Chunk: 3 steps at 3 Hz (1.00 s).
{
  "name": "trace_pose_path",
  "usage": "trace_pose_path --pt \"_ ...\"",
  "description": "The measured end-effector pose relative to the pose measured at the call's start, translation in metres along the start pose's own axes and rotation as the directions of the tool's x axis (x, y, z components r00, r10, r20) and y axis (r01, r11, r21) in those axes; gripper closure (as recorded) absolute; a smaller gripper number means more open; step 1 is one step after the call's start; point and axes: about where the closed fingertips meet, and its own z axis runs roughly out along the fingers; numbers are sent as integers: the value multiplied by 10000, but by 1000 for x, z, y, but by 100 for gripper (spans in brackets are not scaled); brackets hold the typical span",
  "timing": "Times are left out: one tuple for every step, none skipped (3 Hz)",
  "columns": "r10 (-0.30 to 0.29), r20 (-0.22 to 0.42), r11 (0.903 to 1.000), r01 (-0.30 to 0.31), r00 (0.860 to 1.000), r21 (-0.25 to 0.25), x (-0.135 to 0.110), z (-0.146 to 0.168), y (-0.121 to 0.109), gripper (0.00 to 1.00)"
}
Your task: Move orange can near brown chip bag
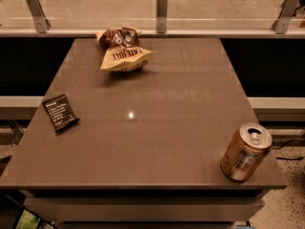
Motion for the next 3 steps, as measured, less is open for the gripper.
trace_pose_path --pt "242 1369 9983 -312 9903 495 -6 9 0 0" --pt "238 1347 9983 -307 9906 491 -6 9 0 0" --pt "474 1650 9978 -545 9851 383 -5 17 1 0"
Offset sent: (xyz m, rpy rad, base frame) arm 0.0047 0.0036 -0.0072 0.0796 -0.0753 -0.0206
